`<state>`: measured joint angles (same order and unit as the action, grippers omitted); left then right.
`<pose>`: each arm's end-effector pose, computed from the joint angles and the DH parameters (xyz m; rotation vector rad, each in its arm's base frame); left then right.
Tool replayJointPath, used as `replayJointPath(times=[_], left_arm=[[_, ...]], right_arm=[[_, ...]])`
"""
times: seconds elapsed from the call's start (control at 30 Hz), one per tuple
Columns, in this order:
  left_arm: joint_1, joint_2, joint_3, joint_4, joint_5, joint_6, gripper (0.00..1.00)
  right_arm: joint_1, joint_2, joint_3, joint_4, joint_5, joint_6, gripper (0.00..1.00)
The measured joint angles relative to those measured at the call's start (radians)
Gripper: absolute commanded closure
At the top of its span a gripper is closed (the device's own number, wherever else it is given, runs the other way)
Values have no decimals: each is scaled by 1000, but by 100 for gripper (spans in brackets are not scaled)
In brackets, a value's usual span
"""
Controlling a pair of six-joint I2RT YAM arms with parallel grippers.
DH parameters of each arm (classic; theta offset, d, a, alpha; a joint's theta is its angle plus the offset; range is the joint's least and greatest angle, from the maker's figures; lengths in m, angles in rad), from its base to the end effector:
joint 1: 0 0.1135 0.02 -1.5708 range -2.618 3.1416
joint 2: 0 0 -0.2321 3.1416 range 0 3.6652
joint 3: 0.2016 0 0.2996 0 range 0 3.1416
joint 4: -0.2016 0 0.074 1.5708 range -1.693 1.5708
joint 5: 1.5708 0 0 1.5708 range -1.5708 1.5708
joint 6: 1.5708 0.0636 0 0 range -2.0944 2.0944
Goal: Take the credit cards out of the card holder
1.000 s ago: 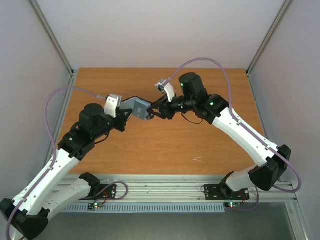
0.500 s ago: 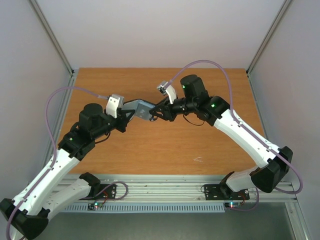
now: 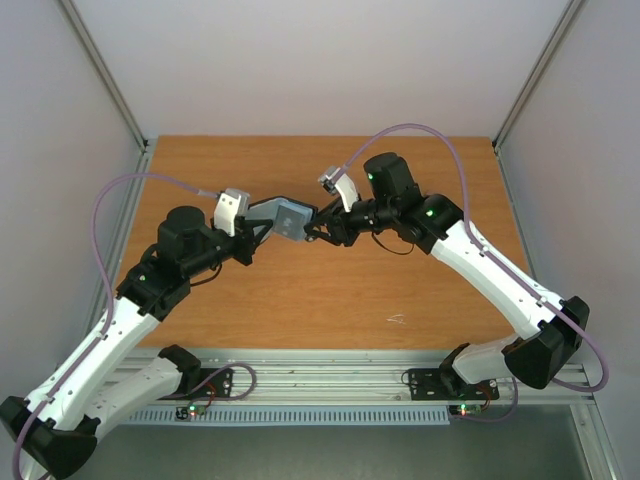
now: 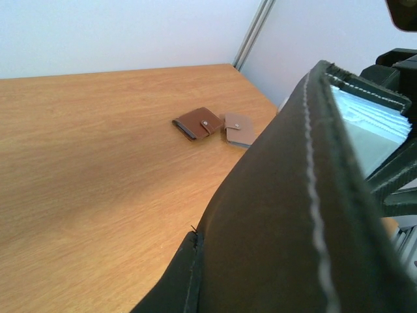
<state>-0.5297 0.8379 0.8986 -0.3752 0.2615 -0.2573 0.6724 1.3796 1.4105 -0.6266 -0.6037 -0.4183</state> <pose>0.2358 -0.1571 0.3218 0.4475 1.8989 -0.7767 0.2686 0.2600 0.3395 -1.4013 1.6338 0.7986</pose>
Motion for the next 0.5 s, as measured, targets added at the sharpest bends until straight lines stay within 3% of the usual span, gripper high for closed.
replayJointPath(times=[0.27,0.5], left_arm=[[0,5,0,7,19,0,100],[0,8,0,13,34,0,100]], right_arm=[[0,0,0,-10,35,-6,67],[0,0,0,-9,99,-6,64]])
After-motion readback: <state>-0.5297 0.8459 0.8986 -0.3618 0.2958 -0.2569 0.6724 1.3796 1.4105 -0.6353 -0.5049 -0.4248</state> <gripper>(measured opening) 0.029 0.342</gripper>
